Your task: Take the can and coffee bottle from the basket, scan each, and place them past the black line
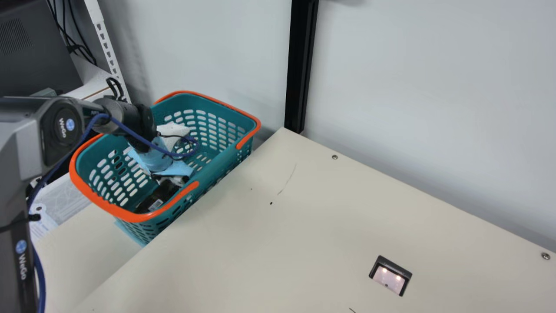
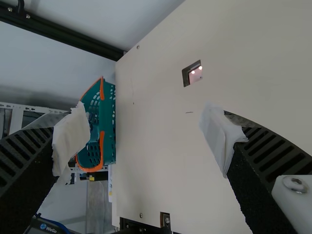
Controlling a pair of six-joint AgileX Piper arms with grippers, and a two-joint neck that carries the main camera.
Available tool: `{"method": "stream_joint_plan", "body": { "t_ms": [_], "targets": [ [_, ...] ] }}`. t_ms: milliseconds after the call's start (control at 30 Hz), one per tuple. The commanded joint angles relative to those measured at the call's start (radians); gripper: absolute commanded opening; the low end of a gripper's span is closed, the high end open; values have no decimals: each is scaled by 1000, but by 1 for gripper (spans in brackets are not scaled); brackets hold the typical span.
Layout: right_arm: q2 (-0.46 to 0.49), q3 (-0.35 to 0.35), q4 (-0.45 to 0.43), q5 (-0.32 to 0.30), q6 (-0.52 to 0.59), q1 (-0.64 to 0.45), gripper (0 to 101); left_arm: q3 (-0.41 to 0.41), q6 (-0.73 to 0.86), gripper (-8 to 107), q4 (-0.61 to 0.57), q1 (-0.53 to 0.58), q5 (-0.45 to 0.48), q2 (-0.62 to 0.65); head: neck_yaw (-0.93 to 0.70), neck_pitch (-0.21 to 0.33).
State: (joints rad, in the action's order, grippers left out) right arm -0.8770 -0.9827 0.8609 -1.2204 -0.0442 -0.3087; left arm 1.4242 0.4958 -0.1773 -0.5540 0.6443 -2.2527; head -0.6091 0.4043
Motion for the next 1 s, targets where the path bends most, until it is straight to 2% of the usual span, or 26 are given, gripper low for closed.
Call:
{"method": "stream_joint_plan", "body": {
  "t_ms": [0,233,567,733,967],
  "targets": [
    [0,0,0,0,0,0,101,-5,33,10,-45,-2,-16,39,-11,25],
    [0,0,0,0,0,0,101,-39,161,10,-237,-3,-81,209,-11,25],
    [0,0,0,0,0,0,101,-79,322,10,-596,29,-148,496,-11,25],
    [0,0,0,0,0,0,101,-87,346,10,-753,63,-181,621,-11,25],
    [0,0,0,0,0,0,101,-111,302,10,-921,144,-210,749,-11,25]
  ]
}}
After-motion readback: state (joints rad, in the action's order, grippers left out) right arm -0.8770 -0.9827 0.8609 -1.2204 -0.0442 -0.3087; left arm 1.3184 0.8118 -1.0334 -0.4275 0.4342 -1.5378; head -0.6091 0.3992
